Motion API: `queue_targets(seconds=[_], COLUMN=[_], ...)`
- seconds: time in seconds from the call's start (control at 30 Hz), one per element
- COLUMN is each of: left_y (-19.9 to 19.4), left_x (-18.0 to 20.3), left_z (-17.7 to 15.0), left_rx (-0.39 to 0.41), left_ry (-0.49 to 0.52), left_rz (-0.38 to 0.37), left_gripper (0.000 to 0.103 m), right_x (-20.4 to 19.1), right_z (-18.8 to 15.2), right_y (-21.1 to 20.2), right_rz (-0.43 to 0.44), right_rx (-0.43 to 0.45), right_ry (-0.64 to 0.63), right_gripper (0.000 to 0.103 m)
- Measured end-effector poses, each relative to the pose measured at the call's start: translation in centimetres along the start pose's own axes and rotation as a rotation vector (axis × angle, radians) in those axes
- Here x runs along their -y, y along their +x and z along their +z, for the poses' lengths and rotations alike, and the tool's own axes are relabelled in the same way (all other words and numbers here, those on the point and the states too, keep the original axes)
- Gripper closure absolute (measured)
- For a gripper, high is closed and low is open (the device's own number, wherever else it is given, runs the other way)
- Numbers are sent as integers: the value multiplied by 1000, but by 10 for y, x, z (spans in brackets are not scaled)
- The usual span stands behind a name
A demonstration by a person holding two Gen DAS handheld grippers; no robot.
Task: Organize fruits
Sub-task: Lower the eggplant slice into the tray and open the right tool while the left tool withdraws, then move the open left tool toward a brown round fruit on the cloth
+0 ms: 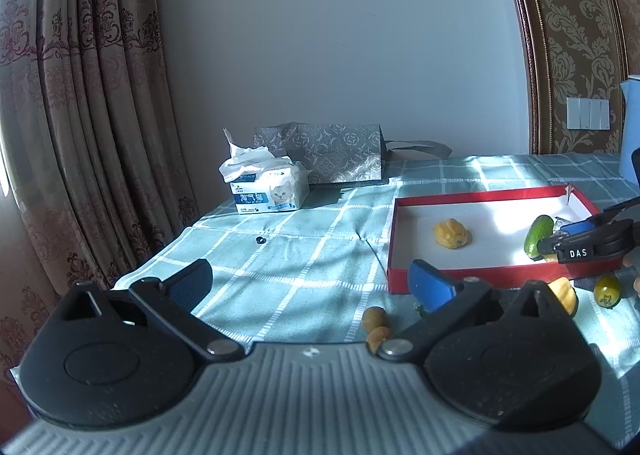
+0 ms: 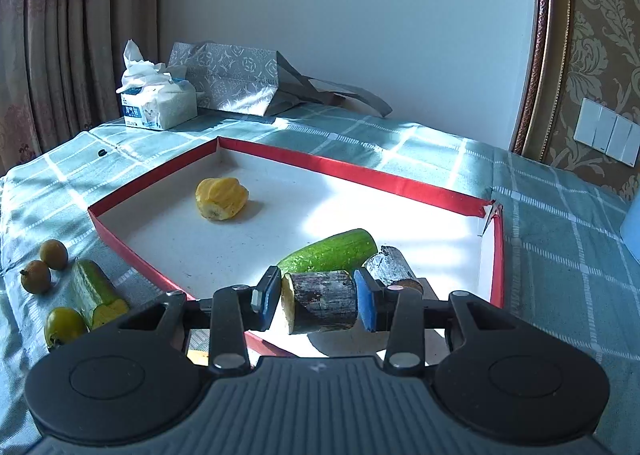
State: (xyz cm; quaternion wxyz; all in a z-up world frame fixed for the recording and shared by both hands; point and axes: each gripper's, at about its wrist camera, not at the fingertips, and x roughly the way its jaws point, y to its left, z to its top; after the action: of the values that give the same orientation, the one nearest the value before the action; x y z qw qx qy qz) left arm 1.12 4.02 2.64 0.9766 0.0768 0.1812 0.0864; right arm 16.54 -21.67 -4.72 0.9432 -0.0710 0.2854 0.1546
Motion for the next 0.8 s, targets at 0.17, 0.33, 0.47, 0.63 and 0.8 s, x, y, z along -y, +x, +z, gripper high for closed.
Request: queue_targets(seconds=[0.17, 0.33, 0.47, 0.63, 0.8], left_y=[-2, -3, -4, -6, -5], left_x=[6, 8, 7, -5, -25], left_z=[3, 3, 3, 6, 13], left_rx=[8, 11, 7, 3, -11], left_ry=[9, 12, 7, -33, -80], left_rz=[-11, -20, -22, -36, -85], left_gripper=[0, 0, 0, 0, 0], right_x=[-2, -4, -2, -2, -3], right_z=[2, 7, 7, 8, 2], right_y=[15, 16, 10, -45, -126], right_rz=[-23, -45, -52, -57, -72], right_rx=[21, 25, 25, 155, 284], right_ry=[-16, -54, -38, 5, 50], right_gripper=[64, 61, 60, 60, 50])
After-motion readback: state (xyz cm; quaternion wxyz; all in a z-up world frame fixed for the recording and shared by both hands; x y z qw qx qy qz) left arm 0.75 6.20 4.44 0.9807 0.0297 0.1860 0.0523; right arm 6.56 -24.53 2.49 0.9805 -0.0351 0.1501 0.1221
